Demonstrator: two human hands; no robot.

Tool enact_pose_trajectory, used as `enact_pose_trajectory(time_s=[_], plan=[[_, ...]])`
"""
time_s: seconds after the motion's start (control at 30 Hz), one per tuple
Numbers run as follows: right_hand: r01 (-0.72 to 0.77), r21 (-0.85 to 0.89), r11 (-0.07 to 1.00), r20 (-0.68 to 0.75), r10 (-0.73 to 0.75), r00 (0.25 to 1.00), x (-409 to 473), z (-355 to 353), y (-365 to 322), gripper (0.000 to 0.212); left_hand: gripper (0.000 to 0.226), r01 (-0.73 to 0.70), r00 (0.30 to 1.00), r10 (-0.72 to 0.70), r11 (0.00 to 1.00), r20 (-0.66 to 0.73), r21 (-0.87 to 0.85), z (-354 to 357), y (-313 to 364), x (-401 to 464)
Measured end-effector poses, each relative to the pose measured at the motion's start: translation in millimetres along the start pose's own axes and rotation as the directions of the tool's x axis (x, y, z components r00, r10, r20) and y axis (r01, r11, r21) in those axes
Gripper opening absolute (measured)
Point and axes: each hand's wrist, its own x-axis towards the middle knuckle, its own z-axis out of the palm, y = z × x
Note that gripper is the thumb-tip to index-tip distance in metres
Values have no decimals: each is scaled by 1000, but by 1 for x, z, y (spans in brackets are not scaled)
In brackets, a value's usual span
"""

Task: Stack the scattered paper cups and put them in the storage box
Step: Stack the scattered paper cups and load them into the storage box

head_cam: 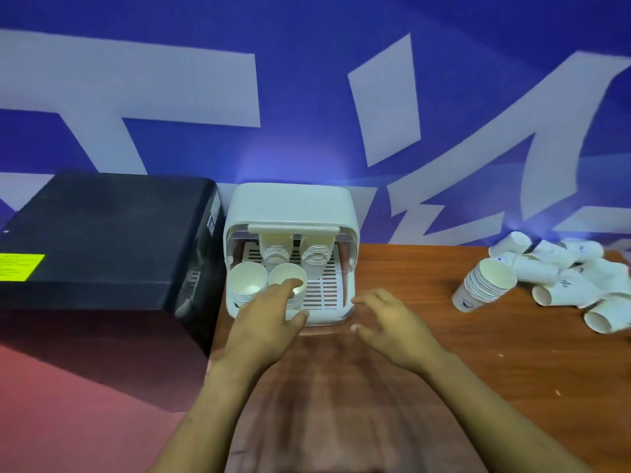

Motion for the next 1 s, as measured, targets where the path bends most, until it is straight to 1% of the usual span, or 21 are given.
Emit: enact_pose_trajectory(time_s=[0.13, 0.23, 0.33, 0.47, 0.53, 0.63, 0.7, 0.77, 0.9, 1.0], plan=[[-25, -1, 1000, 31, 25, 999, -28, -25, 32, 42, 42, -30, 999, 29, 1000, -36, -10, 17, 46, -9], [-38, 0, 999, 53, 38, 998, -60, -44, 73, 38, 38, -31, 999, 30, 999, -35, -14, 44, 90, -19], [-87, 26, 996, 57, 85, 995, -96, -65, 126, 35, 34, -42, 999, 42, 999, 7, -1, 80, 139, -29], [-137, 44, 990, 58, 134, 989, -136, -88, 193, 33, 32, -96, 994, 95, 995, 48, 22, 130, 203, -35], [-154, 31, 988, 71, 152, 986, -153, -97, 219, 32, 32, -108, 989, 103, 993, 108, 42, 151, 228, -43], [-174, 59, 983, 66, 170, 983, -171, -106, 245, 32, 31, -100, 978, 85, 992, 189, 71, 172, 250, -49], [-186, 87, 979, 50, 182, 982, -178, -111, 257, 31, 31, -100, 976, 80, 991, 204, 90, 177, 259, -42], [-206, 107, 973, 20, 205, 978, -184, -117, 268, 32, 32, -126, 976, 106, 987, 193, 96, 180, 269, -31], [-274, 107, 956, 7, 275, 961, -203, -128, 290, 34, 31, -160, 967, 147, 986, 209, 49, 195, 287, -8], [-337, 88, 937, -11, 339, 941, -215, -142, 315, 33, 30, -197, 943, 186, 980, 276, 15, 222, 308, 2]])
